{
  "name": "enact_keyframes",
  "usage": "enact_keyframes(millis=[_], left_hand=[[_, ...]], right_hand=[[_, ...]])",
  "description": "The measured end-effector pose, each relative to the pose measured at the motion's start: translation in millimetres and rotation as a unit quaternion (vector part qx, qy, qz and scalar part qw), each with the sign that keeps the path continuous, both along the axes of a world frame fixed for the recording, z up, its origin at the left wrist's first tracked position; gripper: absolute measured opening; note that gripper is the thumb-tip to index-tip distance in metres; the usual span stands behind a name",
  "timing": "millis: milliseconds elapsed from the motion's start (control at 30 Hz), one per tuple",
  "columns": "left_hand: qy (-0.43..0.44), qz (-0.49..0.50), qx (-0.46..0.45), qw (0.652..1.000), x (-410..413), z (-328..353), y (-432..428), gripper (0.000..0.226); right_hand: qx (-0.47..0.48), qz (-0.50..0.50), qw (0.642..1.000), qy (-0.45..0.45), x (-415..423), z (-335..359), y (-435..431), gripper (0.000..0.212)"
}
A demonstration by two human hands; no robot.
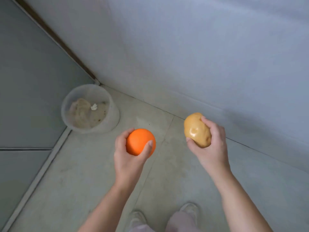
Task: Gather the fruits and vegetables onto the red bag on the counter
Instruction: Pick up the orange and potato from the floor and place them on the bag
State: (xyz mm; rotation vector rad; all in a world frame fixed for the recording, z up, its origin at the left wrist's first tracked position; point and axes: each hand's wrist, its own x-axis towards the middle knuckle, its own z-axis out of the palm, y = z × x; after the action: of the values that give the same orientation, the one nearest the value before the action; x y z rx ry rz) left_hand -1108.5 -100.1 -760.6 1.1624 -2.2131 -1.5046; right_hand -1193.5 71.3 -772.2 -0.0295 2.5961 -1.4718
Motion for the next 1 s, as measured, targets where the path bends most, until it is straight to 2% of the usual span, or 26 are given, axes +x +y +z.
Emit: enact_keyframes(millis=[367,500,767,1000], left_hand=[[0.042,-0.004,0.009,0.999,25.3,204.4,-21.0,0.049],[0.069,-0.008,0.030,0.997,32.5,276.1,-27.5,0.047],[0.113,-0.101,-0.062,0.987,59.9,408.1,-29.0,0.052],[0.175,-0.074,-0.106,0.976,92.8,485.4,-13.1,0.051]], right_hand=[[-0.107,-0.043,0.993,0.003,35.1,220.6,-38.6,0.058],[-0.118,-0.024,0.992,0.020,50.5,292.4,-51.8,0.058],[-0.167,-0.028,0.983,0.064,81.6,420.6,-45.6,0.059],[-0.168,0.035,0.977,0.126,97.5,500.0,-29.5,0.065]])
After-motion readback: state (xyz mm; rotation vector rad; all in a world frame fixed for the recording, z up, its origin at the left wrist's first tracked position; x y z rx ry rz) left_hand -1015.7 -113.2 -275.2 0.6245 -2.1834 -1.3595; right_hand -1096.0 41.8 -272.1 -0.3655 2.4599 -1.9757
